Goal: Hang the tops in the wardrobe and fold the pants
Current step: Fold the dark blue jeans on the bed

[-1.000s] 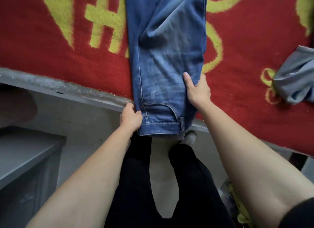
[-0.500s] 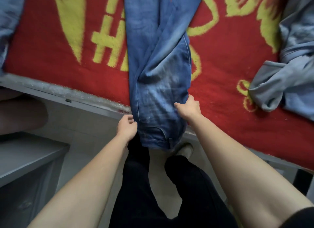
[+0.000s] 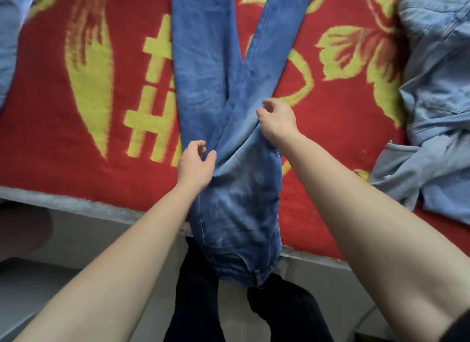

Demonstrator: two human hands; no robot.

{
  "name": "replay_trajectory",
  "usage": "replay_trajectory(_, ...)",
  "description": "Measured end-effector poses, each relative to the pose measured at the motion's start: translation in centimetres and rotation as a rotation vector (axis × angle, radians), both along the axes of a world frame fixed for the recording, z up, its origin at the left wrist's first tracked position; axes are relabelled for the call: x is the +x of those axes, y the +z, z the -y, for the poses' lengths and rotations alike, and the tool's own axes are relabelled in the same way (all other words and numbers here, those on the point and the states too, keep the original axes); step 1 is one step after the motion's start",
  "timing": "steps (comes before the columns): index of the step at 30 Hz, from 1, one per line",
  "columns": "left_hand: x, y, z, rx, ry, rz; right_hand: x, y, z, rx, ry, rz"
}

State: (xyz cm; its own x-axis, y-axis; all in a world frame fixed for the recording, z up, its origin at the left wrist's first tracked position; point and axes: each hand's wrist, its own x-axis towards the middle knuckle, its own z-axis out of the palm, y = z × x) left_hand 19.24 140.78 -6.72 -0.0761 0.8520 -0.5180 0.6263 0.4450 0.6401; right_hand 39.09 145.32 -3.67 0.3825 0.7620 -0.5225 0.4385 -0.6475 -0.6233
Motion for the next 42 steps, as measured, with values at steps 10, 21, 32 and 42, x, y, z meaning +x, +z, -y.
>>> replay_trajectory(10,0.6,-4.7,-7.8,-0.047,-0.163,0.056,-2.1,-7.3,-13.2,-0.049,-0.155,0.257)
replay_trajectory(21,-3.7,-2.2,-9.9,0.023,0.161,0.413,-11.0,-1.3,-15.6,0.725,-0.107,0.189)
replay_trajectory(32,-7.0,-6.5,-7.7,-0.163,0.373,0.208,-10.3,-8.5,-9.9,0.488,0.525,0.509)
replay_trajectory(42,-5.2,-5.4,-9.9,-0.106,0.146,-0.099,-6.0,-7.8,-10.6,0.024,0.744,0.634)
